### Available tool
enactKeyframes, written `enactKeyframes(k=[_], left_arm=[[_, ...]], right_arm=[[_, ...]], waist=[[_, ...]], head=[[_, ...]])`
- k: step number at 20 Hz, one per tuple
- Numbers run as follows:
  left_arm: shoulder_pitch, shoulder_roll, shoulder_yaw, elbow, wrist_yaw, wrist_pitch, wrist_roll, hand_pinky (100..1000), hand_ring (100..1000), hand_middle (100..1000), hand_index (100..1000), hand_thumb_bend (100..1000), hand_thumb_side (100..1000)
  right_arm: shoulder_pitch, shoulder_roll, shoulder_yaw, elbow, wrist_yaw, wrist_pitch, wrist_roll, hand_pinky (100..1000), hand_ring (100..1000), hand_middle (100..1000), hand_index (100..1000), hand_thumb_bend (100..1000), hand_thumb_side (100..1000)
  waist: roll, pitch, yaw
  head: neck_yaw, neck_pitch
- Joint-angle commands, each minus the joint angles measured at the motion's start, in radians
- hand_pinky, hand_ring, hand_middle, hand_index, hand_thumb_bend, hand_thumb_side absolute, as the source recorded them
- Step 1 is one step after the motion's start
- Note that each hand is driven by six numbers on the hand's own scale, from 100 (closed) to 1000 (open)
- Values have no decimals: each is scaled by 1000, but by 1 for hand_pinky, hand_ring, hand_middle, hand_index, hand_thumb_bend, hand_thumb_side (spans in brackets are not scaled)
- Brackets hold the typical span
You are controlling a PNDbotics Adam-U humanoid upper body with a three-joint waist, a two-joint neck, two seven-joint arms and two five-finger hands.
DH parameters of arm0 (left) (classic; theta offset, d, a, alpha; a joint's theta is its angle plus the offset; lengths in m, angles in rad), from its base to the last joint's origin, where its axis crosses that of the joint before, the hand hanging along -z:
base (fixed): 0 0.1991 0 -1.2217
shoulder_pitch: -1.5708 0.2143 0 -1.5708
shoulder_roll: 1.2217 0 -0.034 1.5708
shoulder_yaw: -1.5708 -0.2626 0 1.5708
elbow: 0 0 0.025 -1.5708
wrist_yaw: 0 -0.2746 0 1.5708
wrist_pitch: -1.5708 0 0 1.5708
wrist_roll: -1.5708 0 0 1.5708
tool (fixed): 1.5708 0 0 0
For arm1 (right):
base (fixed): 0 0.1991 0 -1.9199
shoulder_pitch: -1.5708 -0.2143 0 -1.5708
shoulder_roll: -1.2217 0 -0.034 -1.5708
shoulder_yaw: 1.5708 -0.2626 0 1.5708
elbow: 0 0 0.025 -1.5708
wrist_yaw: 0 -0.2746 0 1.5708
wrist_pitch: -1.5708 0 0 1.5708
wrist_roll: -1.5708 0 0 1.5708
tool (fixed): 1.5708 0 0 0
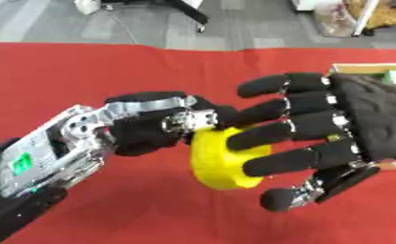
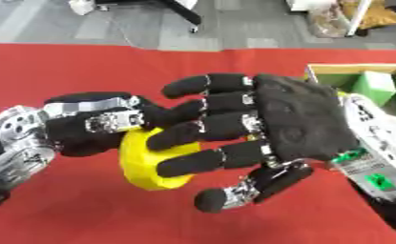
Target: Pick up the objects with one hand, pass them to the other hand, and then place them into the box on the other side of the table.
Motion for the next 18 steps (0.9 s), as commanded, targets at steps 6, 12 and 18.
enactKeyframes(k=[6, 12, 18], left_arm=[[-20, 9, -8, -17, 19, 0, -35, 581, 453, 403, 545, 100, 774], [-23, 13, -16, -17, 20, 0, -54, 580, 452, 401, 543, 100, 775], [-28, 16, -17, -17, 15, -6, -68, 579, 451, 400, 542, 100, 769]], right_arm=[[-7, -12, -21, -15, 99, -2, -137, 830, 725, 695, 854, 437, 336], [-1, -18, -30, -15, 164, -2, -230, 822, 714, 681, 853, 434, 353], [7, -22, -29, -15, 210, -2, -271, 818, 708, 674, 853, 432, 333]], waist=[[9, -24, 0], [9, -25, 1], [10, -25, 0]], head=[[1, 4], [2, 2], [2, 2]])
